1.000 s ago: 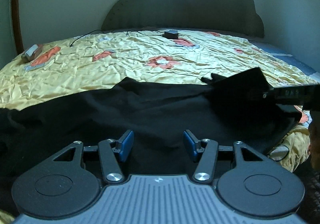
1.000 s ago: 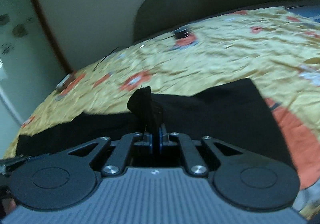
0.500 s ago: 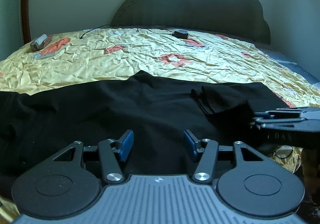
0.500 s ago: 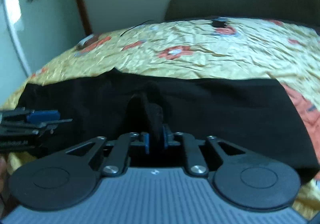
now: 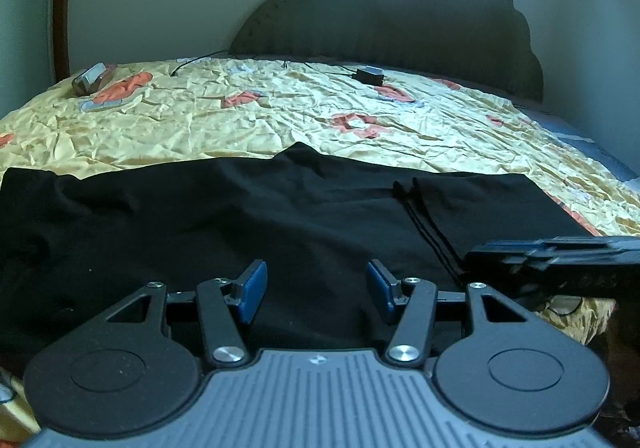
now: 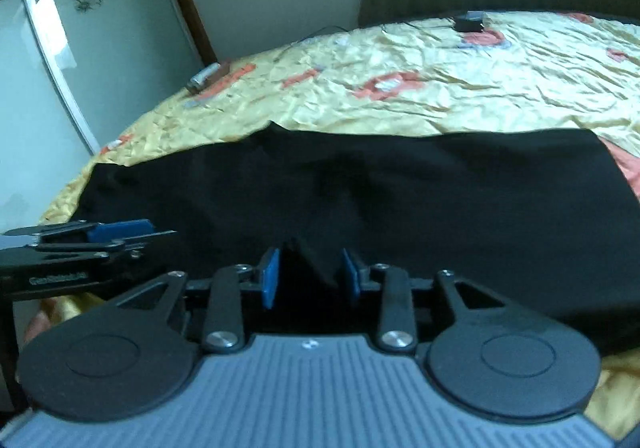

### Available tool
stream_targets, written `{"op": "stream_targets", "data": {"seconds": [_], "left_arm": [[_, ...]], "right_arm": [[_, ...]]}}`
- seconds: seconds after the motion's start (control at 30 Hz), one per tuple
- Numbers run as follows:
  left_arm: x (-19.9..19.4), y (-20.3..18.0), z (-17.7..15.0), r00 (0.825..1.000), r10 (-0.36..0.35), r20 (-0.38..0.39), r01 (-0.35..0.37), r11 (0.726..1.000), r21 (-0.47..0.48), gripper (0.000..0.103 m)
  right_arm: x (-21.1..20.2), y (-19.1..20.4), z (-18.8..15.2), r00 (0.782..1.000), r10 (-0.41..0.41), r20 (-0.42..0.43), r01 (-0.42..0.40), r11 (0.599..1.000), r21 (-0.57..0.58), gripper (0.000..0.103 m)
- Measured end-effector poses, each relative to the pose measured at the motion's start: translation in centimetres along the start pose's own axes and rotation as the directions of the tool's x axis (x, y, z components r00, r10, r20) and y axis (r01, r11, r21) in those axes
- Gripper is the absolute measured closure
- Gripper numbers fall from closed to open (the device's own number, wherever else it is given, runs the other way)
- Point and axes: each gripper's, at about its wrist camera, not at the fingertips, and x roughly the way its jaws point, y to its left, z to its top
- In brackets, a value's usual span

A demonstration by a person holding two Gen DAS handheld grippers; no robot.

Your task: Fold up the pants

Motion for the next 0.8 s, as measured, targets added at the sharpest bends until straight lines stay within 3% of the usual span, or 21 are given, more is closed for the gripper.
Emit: {"op": "stream_targets", "data": {"seconds": [0.1,0.2,0.3,0.33,0.43,0.47,0.5,0.57,0.6,0.63,0.8], "left_arm": [[-0.1,0.1,-0.1,1.000,0.006,0.001,-0.006,1.000,0.010,0.049],[0.1,0.3,-0.1,1.000,0.001,-0.004,-0.001,1.000,-0.003,0.049],[0.0,0.3,0.0,1.000,-0.013,-0.003,0.013,1.000,-0.021,0.049],[-0.1,0.2,-0.1,1.000,-0.016,-0.002,0.016,1.000,-0.020,0.049],[-0.2,0.0,-0.2,1.000,-0.009,0.000,0.009,1.000,-0.003,0.049],[-0.2,0.0,-0.3,1.000,-0.007,-0.003,0.007,1.000,-0.002,0.049],[-0.1,0.1,-0.3,1.000,-0.007,-0.007,0.007,1.000,-0.002,0.049],[0.0,0.2,-0.3,1.000,-0.008,-0.007,0.008,1.000,-0.008,0.049],[-0.1,0.3,-0.3,1.000,-0.007,-0.006,0.007,1.000,-0.012,0.049],[-0.1,0.4,-0.2,1.000,-0.008,-0.005,0.008,1.000,-0.017,0.048],[0.0,0.5,-0.3,1.000,-0.002,-0.006,0.002,1.000,-0.026,0.048]], "right_arm": [[-2.6,-0.5,-0.6,0.995,-0.059,0.078,0.060,0.998,-0.013,0.074],[-3.5,-1.1,-1.3,0.992,-0.104,0.065,0.108,0.993,-0.048,0.054],[-2.9,-0.1,-1.8,0.995,-0.088,0.047,0.093,0.989,-0.112,0.051],[-2.4,0.5,-1.9,0.997,-0.069,0.026,0.072,0.987,-0.145,0.042],[-1.2,2.0,-2.6,0.992,-0.118,0.051,0.127,0.960,-0.251,0.039],[-0.9,2.2,-2.8,0.988,-0.141,0.058,0.152,0.949,-0.277,0.040],[-0.4,2.4,-2.8,0.985,-0.166,0.047,0.172,0.941,-0.292,0.054],[0.0,2.5,-2.5,0.985,-0.164,0.050,0.172,0.941,-0.293,0.071],[0.2,2.6,-2.3,0.984,-0.171,0.046,0.176,0.940,-0.291,0.089],[0.4,2.7,-2.0,0.981,-0.188,0.049,0.194,0.937,-0.289,0.093],[0.9,4.1,-2.1,0.978,-0.198,0.071,0.211,0.921,-0.328,0.094]]}}
